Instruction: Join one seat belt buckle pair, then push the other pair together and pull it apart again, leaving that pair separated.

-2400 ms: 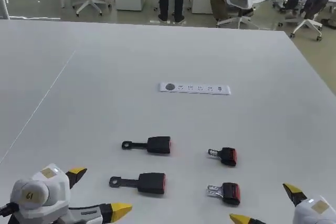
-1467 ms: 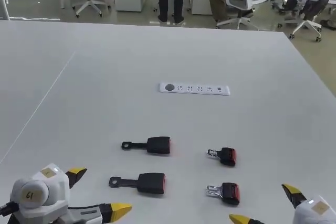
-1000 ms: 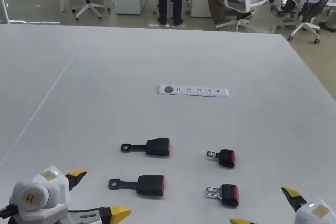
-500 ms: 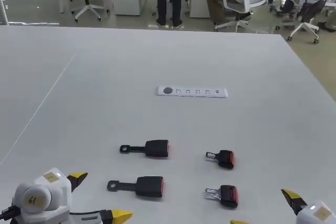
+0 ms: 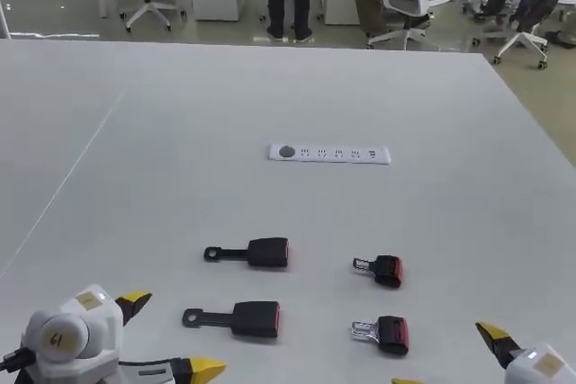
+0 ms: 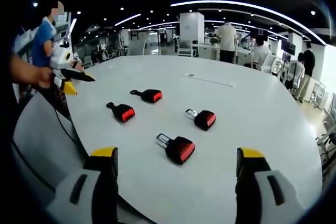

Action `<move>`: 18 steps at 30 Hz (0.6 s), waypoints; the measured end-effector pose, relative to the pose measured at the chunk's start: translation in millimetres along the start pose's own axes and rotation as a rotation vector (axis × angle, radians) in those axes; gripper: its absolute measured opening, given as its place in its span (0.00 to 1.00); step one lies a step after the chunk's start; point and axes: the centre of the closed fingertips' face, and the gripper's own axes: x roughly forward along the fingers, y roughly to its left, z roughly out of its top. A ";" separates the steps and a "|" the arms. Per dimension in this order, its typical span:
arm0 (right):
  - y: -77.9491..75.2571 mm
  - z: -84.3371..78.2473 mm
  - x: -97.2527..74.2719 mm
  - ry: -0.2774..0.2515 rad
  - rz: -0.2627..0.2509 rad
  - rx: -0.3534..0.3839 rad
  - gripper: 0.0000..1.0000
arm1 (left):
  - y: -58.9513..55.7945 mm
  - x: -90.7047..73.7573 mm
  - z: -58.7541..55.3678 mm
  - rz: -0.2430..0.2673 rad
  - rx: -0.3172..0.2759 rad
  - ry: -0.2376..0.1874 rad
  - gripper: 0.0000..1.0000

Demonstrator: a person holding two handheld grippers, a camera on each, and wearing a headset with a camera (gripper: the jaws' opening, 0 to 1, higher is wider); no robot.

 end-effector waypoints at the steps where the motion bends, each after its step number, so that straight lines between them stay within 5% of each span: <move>1: -0.2 -0.2 1.1 0.003 0.002 -0.002 0.96 | 0.3 1.9 -0.6 -0.004 0.003 0.003 0.99; 18: 1.6 -6.5 29.2 0.076 0.113 -0.064 0.89 | 5.9 28.8 -4.4 -0.047 0.033 0.045 0.95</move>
